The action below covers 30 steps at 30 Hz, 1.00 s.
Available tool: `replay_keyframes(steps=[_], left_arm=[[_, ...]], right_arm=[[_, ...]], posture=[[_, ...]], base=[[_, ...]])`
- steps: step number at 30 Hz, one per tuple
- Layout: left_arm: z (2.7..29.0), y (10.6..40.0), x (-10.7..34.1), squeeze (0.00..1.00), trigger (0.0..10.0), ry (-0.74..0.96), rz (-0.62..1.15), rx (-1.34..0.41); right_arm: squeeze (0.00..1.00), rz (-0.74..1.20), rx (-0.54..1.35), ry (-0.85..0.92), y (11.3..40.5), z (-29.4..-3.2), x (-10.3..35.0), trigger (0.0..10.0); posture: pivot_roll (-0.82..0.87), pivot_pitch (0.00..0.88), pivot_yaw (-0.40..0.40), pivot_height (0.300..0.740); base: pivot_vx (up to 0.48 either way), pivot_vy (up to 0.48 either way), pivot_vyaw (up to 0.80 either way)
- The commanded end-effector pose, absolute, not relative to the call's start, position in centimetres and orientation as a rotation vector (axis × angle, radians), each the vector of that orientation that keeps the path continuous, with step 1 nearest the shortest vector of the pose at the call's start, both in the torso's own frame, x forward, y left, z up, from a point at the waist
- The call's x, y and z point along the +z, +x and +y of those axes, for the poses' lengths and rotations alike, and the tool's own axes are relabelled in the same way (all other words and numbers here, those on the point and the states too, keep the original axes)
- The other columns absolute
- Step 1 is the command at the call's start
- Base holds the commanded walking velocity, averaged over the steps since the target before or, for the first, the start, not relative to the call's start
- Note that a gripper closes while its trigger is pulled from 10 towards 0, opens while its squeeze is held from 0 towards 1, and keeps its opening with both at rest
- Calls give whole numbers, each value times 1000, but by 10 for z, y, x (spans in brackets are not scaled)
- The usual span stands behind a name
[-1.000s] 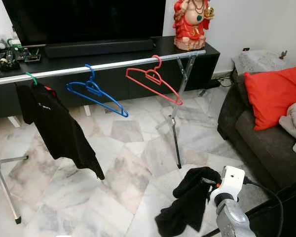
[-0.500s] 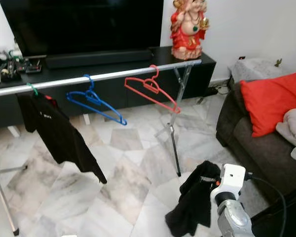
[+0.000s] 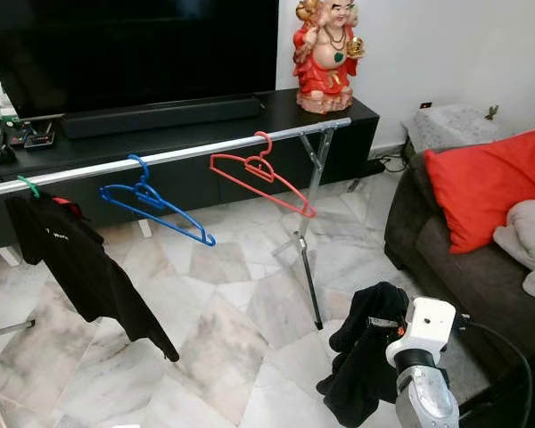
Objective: Hang hanger
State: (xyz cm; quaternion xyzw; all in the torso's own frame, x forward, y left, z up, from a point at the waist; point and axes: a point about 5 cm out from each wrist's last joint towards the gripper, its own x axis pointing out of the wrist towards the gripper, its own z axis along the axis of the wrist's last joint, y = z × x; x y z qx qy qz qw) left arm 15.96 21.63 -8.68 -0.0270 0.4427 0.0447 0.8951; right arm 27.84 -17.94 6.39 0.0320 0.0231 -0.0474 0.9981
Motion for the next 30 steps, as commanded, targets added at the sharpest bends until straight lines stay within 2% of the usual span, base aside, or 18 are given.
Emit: replay_keyframes(steps=[1, 13, 24, 30], left_arm=[[216, 153, -90, 0, 10000, -58, 947, 101], [218, 144, -94, 0, 10000, -69, 980, 116], [226, 137, -95, 0, 10000, -80, 1005, 138], [226, 137, -95, 0, 10000, -85, 1008, 142]], right_arm=[[0, -5, -80, 50, 284, -178, 77, 10000], [0, 7, -60, 57, 287, -172, 77, 10000], [0, 15, -35, 54, 289, -171, 77, 10000], [0, 21, -8, 79, 291, -169, 77, 10000]], posture=[[-57, 50, 12, 740], [-53, 79, 1, 740], [-57, 102, -9, 740], [-52, 111, -17, 740]], base=[[315, 0, 0], [315, 0, 385], [315, 0, 0], [319, 0, 646]])
